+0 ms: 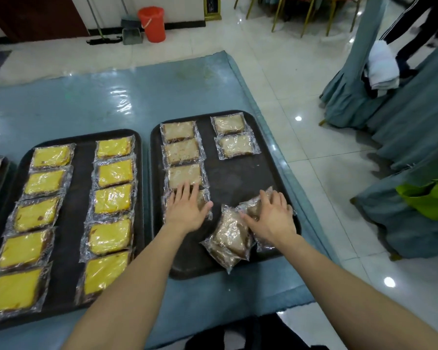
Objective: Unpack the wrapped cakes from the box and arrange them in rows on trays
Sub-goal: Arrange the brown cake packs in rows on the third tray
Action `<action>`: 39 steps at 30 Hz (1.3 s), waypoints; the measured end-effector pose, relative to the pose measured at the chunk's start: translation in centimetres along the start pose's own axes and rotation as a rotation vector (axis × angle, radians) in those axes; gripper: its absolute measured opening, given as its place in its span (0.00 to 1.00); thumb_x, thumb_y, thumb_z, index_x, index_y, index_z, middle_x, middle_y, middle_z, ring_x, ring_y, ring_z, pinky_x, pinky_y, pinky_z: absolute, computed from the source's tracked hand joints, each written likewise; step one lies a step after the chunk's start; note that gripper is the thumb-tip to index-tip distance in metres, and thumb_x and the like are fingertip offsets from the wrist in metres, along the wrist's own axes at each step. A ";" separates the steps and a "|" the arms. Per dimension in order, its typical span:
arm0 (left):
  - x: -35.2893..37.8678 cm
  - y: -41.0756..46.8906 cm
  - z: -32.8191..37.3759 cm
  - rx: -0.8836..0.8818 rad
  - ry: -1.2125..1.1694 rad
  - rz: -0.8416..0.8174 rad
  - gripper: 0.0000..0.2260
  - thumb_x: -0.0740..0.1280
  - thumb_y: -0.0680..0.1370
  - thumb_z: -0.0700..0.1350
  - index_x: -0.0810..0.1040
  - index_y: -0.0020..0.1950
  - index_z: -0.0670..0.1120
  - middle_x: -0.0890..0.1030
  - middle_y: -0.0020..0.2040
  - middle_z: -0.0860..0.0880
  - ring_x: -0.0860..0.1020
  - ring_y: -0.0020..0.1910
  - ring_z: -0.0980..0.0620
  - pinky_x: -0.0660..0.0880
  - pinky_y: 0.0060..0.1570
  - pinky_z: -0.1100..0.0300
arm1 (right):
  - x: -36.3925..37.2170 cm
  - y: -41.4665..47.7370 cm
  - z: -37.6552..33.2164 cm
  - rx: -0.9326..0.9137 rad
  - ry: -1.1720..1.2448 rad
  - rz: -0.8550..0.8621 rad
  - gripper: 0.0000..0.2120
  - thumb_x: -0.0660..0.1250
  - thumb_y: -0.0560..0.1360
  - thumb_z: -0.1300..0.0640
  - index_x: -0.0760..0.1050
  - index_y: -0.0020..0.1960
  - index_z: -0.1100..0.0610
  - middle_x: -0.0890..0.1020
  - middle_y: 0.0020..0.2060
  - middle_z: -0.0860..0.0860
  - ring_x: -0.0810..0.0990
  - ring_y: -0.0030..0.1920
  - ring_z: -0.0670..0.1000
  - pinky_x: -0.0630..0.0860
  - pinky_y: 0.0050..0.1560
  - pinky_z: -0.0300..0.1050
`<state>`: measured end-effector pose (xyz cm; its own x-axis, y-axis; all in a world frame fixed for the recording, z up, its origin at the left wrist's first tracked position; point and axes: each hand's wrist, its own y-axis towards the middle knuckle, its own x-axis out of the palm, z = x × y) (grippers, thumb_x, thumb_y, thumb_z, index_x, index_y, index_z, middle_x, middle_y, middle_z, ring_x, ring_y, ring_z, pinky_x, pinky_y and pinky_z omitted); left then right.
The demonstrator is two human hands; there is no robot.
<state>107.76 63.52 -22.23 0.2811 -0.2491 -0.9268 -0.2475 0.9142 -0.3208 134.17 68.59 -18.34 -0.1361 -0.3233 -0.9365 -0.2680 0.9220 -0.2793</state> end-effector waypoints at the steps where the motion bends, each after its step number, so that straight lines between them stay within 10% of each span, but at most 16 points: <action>1: 0.3 0.4 0.1 -0.023 0.006 -0.059 0.42 0.44 0.83 0.74 0.37 0.88 0.51 0.36 0.88 0.45 0.35 0.87 0.45 0.42 0.86 0.41 | 0.1 0.0 0.5 0.003 -0.008 -0.020 0.54 0.58 0.75 0.21 0.52 0.86 0.56 0.57 0.84 0.63 0.53 0.85 0.64 0.56 0.82 0.66; 9: -1.1 0.8 0.2 -0.054 -0.075 0.016 0.33 0.55 0.87 0.64 0.57 0.87 0.48 0.56 0.88 0.43 0.52 0.87 0.43 0.54 0.84 0.41 | 0.1 0.6 2.2 -0.116 -0.023 -0.102 0.62 0.61 0.70 0.18 0.48 0.86 0.60 0.56 0.84 0.64 0.55 0.84 0.65 0.59 0.81 0.66; 16: -1.3 1.0 -0.9 -0.084 -0.060 0.114 0.30 0.60 0.86 0.62 0.66 0.83 0.45 0.69 0.81 0.42 0.68 0.80 0.40 0.66 0.79 0.42 | -0.6 2.9 0.8 -0.259 0.012 -0.031 0.44 0.56 0.81 0.28 0.59 0.84 0.59 0.63 0.83 0.60 0.57 0.84 0.60 0.55 0.84 0.62; 32: -7.2 14.3 -8.2 -0.072 -0.149 0.152 0.27 0.61 0.87 0.50 0.63 0.86 0.44 0.61 0.86 0.43 0.64 0.83 0.42 0.64 0.82 0.44 | -1.7 21.1 -15.0 -0.430 0.209 -0.070 0.27 0.58 0.88 0.49 0.62 0.84 0.58 0.67 0.81 0.56 0.65 0.81 0.58 0.67 0.80 0.59; 39: -7.2 19.8 -9.1 0.020 -0.147 0.180 0.28 0.60 0.87 0.45 0.58 0.87 0.39 0.57 0.88 0.42 0.58 0.86 0.44 0.57 0.85 0.49 | -0.8 28.1 -18.5 -0.441 0.093 -0.133 0.29 0.52 0.89 0.48 0.54 0.87 0.58 0.57 0.86 0.54 0.54 0.86 0.54 0.52 0.85 0.50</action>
<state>92.44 80.51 -23.66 0.3664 -0.0334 -0.9299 -0.2881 0.9462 -0.1475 109.09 90.86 -21.51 -0.1527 -0.4690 -0.8699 -0.6660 0.6992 -0.2600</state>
